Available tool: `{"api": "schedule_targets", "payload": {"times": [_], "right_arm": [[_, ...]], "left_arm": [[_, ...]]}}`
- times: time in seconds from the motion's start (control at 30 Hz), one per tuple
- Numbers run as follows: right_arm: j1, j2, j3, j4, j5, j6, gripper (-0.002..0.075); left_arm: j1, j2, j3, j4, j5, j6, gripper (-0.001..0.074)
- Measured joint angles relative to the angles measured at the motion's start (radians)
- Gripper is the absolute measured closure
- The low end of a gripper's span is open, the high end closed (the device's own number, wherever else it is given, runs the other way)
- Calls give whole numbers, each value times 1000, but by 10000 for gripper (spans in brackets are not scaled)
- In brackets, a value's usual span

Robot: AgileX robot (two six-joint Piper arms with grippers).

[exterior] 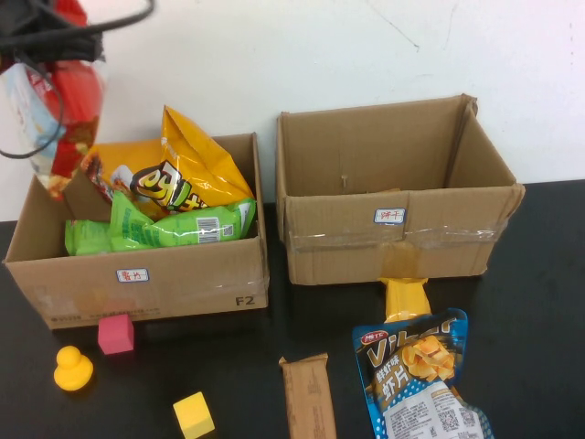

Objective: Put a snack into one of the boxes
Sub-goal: Place the potato chip in the potato chip box

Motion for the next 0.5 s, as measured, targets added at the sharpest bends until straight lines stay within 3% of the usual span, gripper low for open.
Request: {"api": "schedule_targets", "payload": {"times": [0.2,0.5], "right_arm": [[0,0,0,0,0,0,727],[0,0,0,0,0,0,727]], "left_arm": [[96,137,49,11,-132,-95,734],[130,402,57,37,-196,-98,734]]}}
